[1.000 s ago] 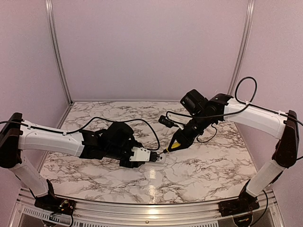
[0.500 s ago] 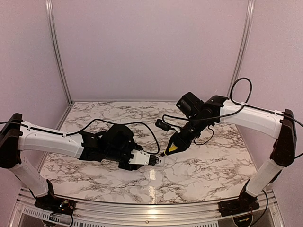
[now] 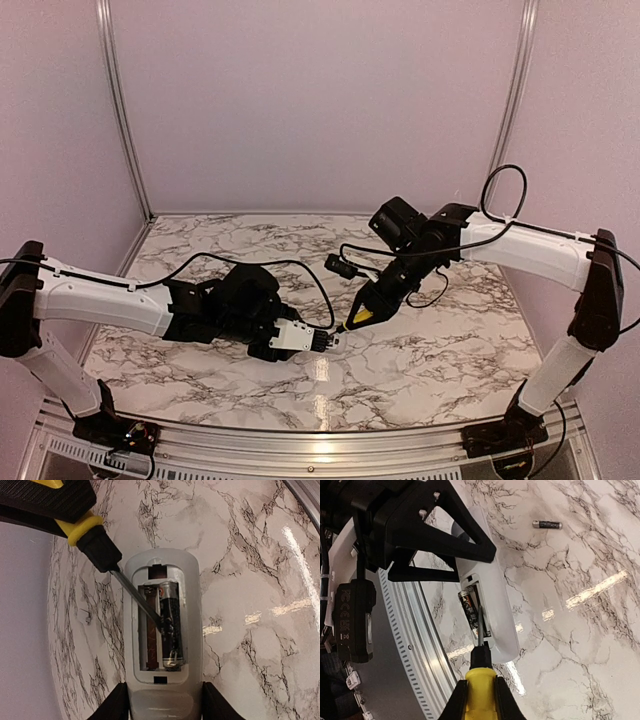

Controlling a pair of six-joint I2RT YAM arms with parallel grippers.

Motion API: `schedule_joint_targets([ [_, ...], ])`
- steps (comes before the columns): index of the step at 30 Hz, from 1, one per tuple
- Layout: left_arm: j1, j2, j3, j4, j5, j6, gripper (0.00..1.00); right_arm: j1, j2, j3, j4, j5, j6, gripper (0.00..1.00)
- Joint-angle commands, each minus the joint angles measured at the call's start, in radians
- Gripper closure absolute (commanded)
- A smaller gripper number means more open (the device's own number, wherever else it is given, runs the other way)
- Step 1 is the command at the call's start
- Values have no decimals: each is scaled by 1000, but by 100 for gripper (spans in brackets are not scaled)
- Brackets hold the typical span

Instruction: Unload the batteries from the remote control

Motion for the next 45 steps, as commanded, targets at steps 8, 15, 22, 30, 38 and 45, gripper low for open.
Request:
schedule_joint_targets([
  [8, 5, -33, 10, 82, -24, -13, 100, 18, 22, 29, -49, 45, 7, 100],
  [15, 5, -36, 16, 64, 10, -50, 100, 18, 4, 45, -57, 85, 3, 100],
  [22, 5, -37, 5, 72, 16, -43, 100, 18, 2, 32, -52, 58, 1, 100],
  [30, 6, -33, 17, 74, 33, -22, 100, 18, 2, 17, -45, 78, 2, 100],
  [38, 8, -28, 24, 61, 61, -66, 100, 18, 9, 36, -48, 132, 13, 100],
  [45, 8, -22, 12, 65, 45, -73, 100, 18, 11, 35, -42, 138, 23, 100],
])
